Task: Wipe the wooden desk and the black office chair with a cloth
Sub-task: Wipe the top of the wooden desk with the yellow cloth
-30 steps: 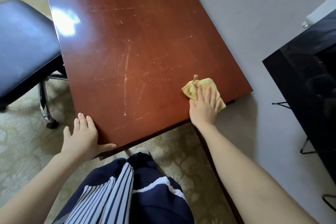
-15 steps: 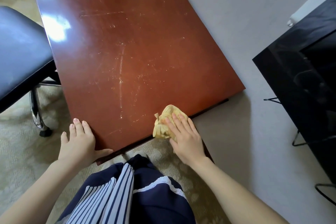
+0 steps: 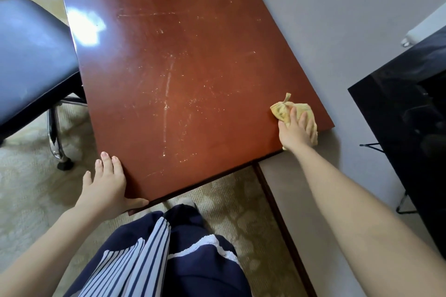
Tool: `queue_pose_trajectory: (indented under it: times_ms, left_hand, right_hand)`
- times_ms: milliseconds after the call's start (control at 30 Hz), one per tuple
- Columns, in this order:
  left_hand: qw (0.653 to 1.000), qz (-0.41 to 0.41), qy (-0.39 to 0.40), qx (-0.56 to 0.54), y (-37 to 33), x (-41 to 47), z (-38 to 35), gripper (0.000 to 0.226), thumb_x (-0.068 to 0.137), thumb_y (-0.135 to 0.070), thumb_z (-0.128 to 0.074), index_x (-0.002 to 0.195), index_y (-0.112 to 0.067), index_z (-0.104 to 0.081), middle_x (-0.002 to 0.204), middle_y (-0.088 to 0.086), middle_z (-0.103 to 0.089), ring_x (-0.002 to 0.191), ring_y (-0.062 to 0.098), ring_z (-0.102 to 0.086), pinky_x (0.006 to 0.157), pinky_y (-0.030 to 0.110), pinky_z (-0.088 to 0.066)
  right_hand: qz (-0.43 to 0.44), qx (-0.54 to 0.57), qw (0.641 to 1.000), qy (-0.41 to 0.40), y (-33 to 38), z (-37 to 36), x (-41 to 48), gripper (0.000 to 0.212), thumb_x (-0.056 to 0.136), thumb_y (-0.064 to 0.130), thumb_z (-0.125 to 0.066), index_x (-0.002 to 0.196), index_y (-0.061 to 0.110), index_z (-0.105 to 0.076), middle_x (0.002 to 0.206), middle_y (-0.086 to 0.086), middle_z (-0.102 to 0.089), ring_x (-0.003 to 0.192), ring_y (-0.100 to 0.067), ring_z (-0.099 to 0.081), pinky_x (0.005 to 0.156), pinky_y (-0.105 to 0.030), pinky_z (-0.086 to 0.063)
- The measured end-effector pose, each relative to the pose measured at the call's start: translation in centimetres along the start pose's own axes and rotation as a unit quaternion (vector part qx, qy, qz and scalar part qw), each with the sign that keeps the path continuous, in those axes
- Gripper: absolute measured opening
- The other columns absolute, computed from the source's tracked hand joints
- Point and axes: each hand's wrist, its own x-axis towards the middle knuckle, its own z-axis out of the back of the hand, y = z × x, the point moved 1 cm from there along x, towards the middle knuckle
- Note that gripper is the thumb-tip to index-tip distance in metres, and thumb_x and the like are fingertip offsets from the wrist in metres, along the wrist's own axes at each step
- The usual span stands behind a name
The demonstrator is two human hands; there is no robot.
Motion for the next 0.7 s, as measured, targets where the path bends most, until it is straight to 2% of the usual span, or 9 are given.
queue_pose_trajectory:
  times_ms: [100,300,467,533,600,700]
  left_hand:
    - [1.0,-0.003,-0.001,-0.003,0.0,-0.3,0.0,0.13,0.069,-0.077,-0.055,0.145,0.003,0.012,0.154,0.025,0.014,0.146,0.035,0.002,0.116,0.046,-0.015]
    - [1.0,-0.004,-0.005,-0.007,-0.1,-0.4,-0.1,0.13,0.07,-0.075,-0.057,0.145,0.005,0.012,0.154,0.027,0.014,0.145,0.037,0.002,0.116,0.047,-0.013]
    - [1.0,-0.004,-0.007,-0.03,-0.1,-0.5,-0.1,0.129,0.071,-0.071,-0.061,0.145,0.005,0.012,0.154,0.027,0.015,0.145,0.037,0.003,0.116,0.048,-0.013]
    - [0.999,-0.007,-0.016,-0.036,0.0,-0.6,-0.2,0.127,0.072,-0.069,-0.062,0.146,0.004,0.012,0.154,0.026,0.015,0.145,0.036,0.003,0.116,0.048,-0.014]
    - [0.999,-0.01,-0.027,-0.039,0.1,-0.9,-0.3,0.126,0.073,-0.067,-0.062,0.146,0.003,0.012,0.155,0.024,0.015,0.146,0.035,0.004,0.116,0.048,-0.015]
    - [0.997,-0.013,-0.044,-0.058,0.2,-1.1,-0.7,0.123,0.075,-0.066,-0.061,0.147,-0.001,0.014,0.156,0.019,0.018,0.146,0.03,0.007,0.117,0.048,-0.014]
  right_hand:
    - [0.014,0.002,1.0,-0.013,2.8,-1.6,-1.2,0.061,0.099,0.053,-0.02,0.151,0.032,0.006,0.159,-0.003,0.014,0.145,-0.027,0.016,0.115,-0.046,0.01]
    - [0.186,-0.064,0.979,-0.046,7.4,-6.1,-7.6,0.064,0.098,0.054,-0.022,0.15,0.034,0.009,0.159,-0.003,0.013,0.145,-0.027,0.015,0.114,-0.046,0.012]
    - [0.362,-0.093,0.927,-0.035,9.3,-9.9,-14.3,0.065,0.098,0.051,-0.028,0.148,0.035,0.01,0.156,0.001,0.014,0.142,-0.023,0.021,0.115,-0.043,0.016]
    - [0.425,-0.092,0.9,-0.021,9.1,-11.0,-16.3,0.066,0.097,0.047,-0.036,0.149,0.037,0.004,0.156,0.005,0.01,0.142,-0.02,0.021,0.116,-0.042,0.015]
    - [0.477,-0.06,0.877,-0.016,8.4,-11.1,-17.4,0.064,0.094,0.042,-0.047,0.149,0.035,-0.015,0.156,0.007,-0.005,0.145,-0.018,0.007,0.117,-0.04,0.009]
    - [0.524,-0.032,0.849,-0.057,6.6,-10.1,-17.4,0.059,0.08,0.033,-0.071,0.135,0.025,-0.052,0.142,0.001,-0.047,0.136,-0.023,-0.037,0.114,-0.047,-0.02]
